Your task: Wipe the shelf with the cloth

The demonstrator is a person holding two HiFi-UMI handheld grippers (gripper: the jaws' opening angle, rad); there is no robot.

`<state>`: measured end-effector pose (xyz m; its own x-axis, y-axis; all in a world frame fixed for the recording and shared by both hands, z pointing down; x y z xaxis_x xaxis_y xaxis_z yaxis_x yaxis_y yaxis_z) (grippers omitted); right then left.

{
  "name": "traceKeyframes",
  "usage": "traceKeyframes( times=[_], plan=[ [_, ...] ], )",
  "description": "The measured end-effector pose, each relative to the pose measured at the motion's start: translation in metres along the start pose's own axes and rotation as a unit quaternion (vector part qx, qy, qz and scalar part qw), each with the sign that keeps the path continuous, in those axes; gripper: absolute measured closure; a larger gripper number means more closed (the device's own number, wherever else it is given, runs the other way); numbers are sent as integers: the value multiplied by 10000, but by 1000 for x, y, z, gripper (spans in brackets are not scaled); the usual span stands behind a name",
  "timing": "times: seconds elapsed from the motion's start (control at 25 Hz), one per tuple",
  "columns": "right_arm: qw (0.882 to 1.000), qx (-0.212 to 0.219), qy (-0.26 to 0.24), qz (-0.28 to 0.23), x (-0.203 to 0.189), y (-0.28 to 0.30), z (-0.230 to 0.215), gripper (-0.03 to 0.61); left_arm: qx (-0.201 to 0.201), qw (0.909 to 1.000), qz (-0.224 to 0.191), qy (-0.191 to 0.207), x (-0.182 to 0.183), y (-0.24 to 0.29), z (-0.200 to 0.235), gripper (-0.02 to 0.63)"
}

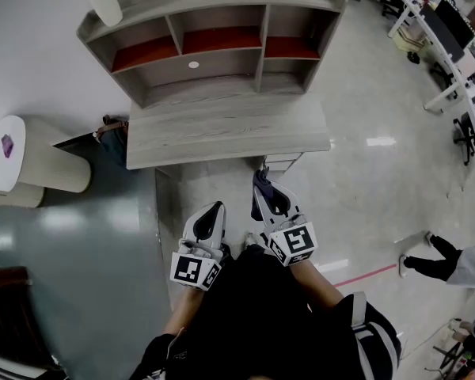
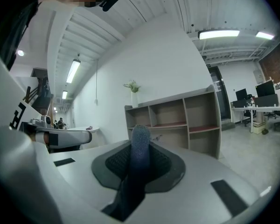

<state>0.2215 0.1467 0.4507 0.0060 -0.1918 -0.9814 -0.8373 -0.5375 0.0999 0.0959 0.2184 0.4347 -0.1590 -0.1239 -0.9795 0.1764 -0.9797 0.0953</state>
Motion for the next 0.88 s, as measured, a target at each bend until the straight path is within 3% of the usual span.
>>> traceKeyframes(
  times=[0.24, 0.64, 0.88],
  plan=[
    [9998, -62, 162, 90, 0, 44, -23, 525, 33, 9997, 108, -210, 6, 43, 34, 609],
    [9952, -959, 132, 113, 15, 142, -86, 525, -752, 9971, 55, 116, 28, 154, 109, 609],
    [9910, -1338, -18, 73, 43, 210, -112, 525, -948, 9953, 172, -44, 40, 196, 172, 609]
  ],
)
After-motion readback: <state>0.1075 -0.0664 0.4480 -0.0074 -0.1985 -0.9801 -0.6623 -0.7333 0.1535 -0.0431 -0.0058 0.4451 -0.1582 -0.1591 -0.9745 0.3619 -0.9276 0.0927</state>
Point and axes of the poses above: the fingertips, and each gripper's own axes: y forward along the fingers, z to its left, x out of its top, the point moved 4 cm from there along -y, backward along the fingers, and after that the axes turned 11 degrees about x, right-handed, at the moved point
